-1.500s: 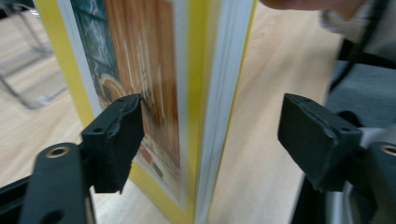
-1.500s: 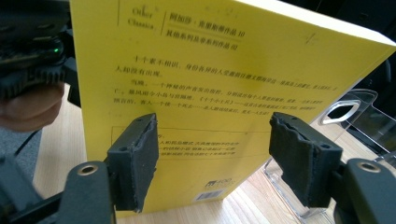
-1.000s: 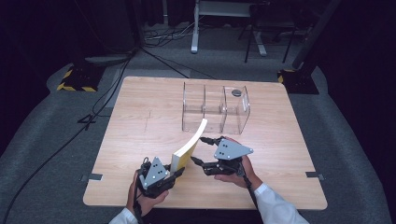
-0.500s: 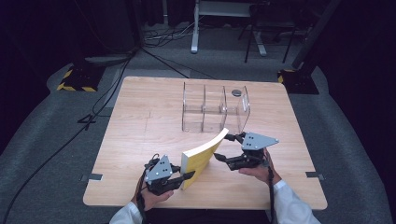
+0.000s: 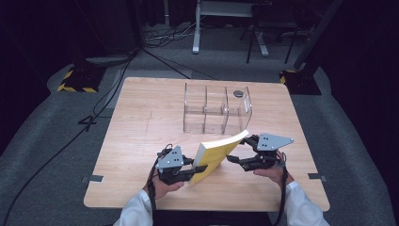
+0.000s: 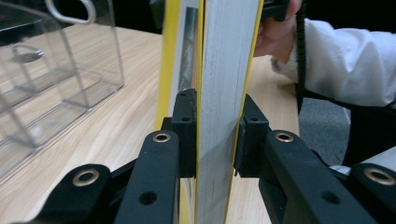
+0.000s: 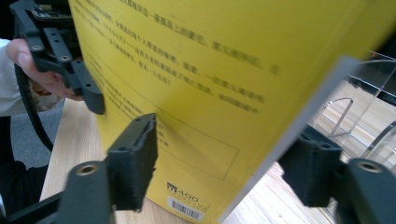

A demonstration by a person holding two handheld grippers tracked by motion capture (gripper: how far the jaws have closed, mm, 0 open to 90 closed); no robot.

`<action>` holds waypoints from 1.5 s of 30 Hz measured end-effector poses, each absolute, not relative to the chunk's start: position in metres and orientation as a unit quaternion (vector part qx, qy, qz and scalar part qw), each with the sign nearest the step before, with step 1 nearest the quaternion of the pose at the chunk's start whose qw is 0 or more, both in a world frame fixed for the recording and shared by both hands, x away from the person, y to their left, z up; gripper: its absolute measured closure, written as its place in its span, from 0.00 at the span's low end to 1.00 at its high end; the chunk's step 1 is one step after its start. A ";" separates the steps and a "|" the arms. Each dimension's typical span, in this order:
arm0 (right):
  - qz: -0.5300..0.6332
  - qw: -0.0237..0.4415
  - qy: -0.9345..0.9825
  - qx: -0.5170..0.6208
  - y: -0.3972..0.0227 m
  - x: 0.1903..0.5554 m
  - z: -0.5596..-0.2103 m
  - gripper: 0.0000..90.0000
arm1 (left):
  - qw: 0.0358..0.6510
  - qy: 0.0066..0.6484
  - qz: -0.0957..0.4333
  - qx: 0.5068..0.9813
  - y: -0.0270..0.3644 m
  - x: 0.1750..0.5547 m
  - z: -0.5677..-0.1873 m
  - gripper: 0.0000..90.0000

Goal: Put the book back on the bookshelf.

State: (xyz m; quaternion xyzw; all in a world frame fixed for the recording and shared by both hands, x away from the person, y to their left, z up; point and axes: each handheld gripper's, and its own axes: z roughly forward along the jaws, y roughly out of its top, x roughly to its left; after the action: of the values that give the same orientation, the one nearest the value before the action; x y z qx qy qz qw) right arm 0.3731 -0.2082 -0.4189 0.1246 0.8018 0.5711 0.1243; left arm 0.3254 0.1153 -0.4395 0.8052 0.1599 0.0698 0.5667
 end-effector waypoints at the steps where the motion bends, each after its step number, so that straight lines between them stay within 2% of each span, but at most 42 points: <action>1: 0.569 0.124 0.804 0.122 -0.205 0.373 -0.420 0.38 | 0.564 0.160 0.073 0.807 0.117 0.325 -0.440 0.83; 5: 0.565 0.132 0.807 0.110 -0.194 0.370 -0.421 0.40 | 0.546 0.167 0.080 0.817 0.126 0.323 -0.443 0.82; 9: 0.572 0.129 0.803 0.106 -0.188 0.371 -0.421 0.49 | 0.534 0.181 0.094 0.821 0.136 0.324 -0.445 0.81; 12: 0.567 0.132 0.806 0.107 -0.184 0.371 -0.421 0.49 | 0.533 0.190 0.103 0.818 0.142 0.325 -0.444 0.78; 15: 0.572 0.124 0.804 0.103 -0.184 0.372 -0.422 0.53 | 0.536 0.207 0.112 0.811 0.150 0.328 -0.444 0.73; 20: 0.575 0.115 0.805 0.089 -0.185 0.369 -0.422 0.55 | 0.530 0.204 0.123 0.814 0.154 0.329 -0.443 0.72; 25: 0.579 0.091 0.808 0.063 -0.189 0.364 -0.422 0.63 | 0.530 0.205 0.120 0.814 0.159 0.328 -0.443 0.67; 40: 0.572 0.055 0.817 0.035 -0.183 0.360 -0.428 0.65 | 0.534 0.190 0.117 0.815 0.156 0.331 -0.441 0.69; 45: 0.575 0.072 0.813 0.048 -0.191 0.360 -0.427 0.75 | 0.536 0.188 0.115 0.815 0.145 0.337 -0.443 0.69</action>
State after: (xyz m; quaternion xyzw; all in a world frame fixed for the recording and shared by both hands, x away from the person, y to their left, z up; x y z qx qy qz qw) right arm 0.3596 -0.1907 -0.4272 0.0477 0.8133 0.5754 0.0721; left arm 0.3367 0.1449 -0.4426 0.8148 0.1880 0.1151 0.5361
